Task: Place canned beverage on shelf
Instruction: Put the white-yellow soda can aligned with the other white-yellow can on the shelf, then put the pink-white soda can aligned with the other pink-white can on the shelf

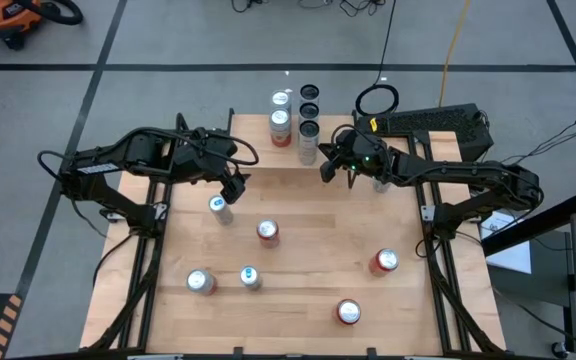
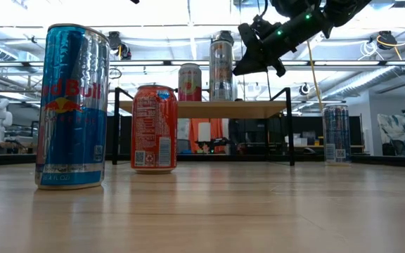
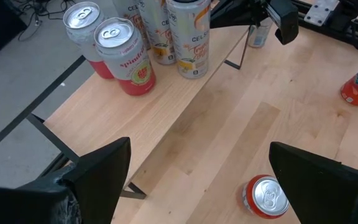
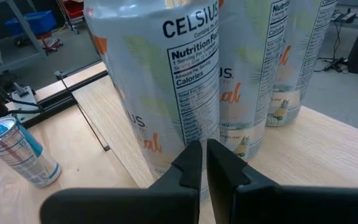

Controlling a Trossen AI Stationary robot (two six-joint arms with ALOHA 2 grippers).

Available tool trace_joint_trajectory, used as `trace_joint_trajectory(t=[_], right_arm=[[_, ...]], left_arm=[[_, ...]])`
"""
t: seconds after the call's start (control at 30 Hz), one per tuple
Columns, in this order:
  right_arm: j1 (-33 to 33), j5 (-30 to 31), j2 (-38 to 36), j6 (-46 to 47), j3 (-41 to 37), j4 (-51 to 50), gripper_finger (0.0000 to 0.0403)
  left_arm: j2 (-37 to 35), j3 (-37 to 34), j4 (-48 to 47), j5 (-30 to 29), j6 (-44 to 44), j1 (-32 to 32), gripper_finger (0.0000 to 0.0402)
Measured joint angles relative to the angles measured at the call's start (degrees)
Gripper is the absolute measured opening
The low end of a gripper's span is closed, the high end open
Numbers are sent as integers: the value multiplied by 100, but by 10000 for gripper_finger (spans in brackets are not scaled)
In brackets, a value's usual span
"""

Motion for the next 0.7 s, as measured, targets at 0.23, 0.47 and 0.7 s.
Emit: trace_joint_trajectory(t=[0.23, 0.47, 0.7], right_arm=[[0, 4, 0, -37, 0, 19, 4], [57, 6, -407, -39, 115, -531, 4], [254, -4, -871, -33, 748, -2082, 4]], left_arm=[[0, 1, 0, 0, 0, 0, 386], [0, 0, -96, 133, -261, -12, 386], [0, 0, -356, 349, -573, -344, 386]])
